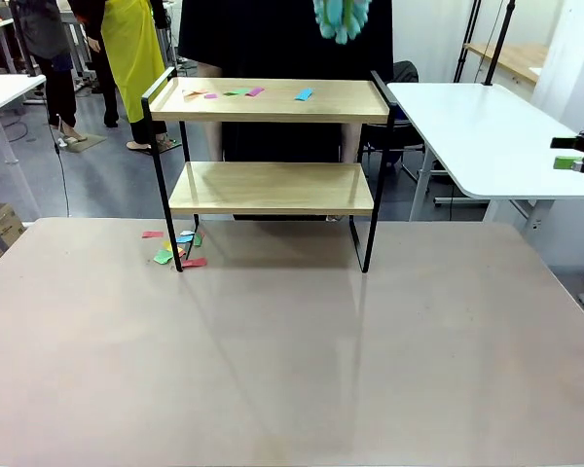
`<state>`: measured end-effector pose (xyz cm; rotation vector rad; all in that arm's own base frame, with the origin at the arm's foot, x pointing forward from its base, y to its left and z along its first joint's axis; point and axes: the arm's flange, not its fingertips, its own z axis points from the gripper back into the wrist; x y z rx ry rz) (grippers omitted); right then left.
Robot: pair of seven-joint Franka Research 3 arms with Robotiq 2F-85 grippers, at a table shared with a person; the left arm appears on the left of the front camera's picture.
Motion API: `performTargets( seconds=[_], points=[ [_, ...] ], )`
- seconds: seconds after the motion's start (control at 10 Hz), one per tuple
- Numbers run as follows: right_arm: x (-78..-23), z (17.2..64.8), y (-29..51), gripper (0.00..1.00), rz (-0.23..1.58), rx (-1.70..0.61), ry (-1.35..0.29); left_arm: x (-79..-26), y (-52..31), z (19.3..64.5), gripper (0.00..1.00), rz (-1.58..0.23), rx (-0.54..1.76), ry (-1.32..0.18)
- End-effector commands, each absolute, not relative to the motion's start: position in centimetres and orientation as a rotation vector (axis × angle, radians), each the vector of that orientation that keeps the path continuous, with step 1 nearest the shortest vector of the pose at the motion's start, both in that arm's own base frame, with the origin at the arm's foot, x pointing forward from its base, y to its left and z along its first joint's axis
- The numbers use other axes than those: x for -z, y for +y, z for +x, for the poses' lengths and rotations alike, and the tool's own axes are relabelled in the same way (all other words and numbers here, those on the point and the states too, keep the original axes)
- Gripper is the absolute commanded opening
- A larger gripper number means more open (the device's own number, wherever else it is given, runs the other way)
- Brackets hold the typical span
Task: Clean the shelf.
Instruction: Clean the specific section of the Shelf indicated by the human with the Duster.
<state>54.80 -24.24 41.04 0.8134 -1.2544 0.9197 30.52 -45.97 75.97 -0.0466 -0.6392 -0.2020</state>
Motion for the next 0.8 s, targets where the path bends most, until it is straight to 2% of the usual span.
performTargets(
  seconds=[0.0, 0.7],
  points=[
    [-41.4, 54.8, -24.0, 1.0, 0.812, -0.926, -1.258, -77.4, -49.2, 32.0, 0.13, -0.077, 0.161, -0.592],
    [-41.4, 54.8, -24.0, 1.0, 0.812, -0.926, -1.258, -70.8, -51.4, 34.1, 0.13, -0.072, 0.051, -0.492]
  ],
)
